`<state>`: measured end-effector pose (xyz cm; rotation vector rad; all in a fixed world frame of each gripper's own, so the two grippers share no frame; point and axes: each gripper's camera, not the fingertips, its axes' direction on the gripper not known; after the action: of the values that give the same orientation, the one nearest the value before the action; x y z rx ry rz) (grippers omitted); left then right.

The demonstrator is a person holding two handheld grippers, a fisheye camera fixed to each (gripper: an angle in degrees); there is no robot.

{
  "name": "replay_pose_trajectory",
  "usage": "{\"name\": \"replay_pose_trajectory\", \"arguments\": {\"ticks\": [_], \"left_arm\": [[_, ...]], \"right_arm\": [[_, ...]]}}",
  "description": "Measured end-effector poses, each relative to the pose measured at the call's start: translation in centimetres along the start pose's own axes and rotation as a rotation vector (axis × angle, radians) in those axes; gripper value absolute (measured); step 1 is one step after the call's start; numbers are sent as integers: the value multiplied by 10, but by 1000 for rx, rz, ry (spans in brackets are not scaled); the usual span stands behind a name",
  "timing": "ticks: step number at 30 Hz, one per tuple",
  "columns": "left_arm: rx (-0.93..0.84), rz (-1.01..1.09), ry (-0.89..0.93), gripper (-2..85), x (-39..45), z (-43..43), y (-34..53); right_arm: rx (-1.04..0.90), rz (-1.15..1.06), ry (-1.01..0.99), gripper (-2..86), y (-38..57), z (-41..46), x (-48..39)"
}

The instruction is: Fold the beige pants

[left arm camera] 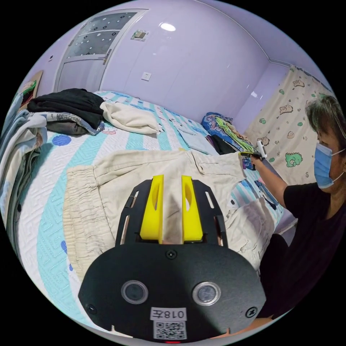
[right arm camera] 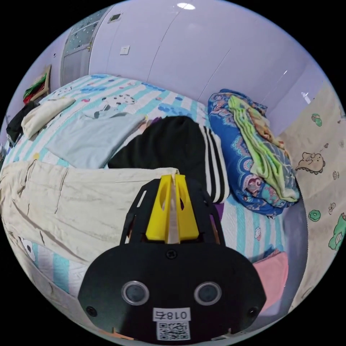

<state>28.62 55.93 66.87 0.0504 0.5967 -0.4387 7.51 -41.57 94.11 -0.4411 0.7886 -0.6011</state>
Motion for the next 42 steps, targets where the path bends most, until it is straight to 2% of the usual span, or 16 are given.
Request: {"name": "replay_pose_trajectory", "arguments": {"ticks": [4,10,16,18,21,23,26,29,34,36,42], "left_arm": [[-21,-73,20,86,-26,12,4],[-22,-175,102,90,-57,19,4],[13,-142,139,100,-45,15,-10],[55,-93,146,100,-29,2,-21],[97,30,78,99,4,-28,-50],[51,122,-32,99,24,-38,-68],[-147,287,-228,101,51,-29,-99],[-351,459,-314,111,65,-4,-125],[-692,612,-387,119,60,47,-155],[-763,660,-416,122,62,59,-162],[-785,685,-388,125,74,60,-193]], "right_arm": [[44,112,12,2,-21,3,6],[-84,190,5,31,-48,51,-8],[-68,224,-104,89,-58,27,9],[-20,178,-129,94,-58,10,12],[-13,-68,-120,96,-67,-9,-9],[-74,-318,-70,98,-80,-10,-39],[-116,-562,21,105,-98,-8,-79],[-200,-704,63,118,-116,6,-109],[-364,-821,81,126,-136,43,-139],[-408,-832,70,128,-143,52,-145],[-516,-883,57,95,-144,65,-170]]}}
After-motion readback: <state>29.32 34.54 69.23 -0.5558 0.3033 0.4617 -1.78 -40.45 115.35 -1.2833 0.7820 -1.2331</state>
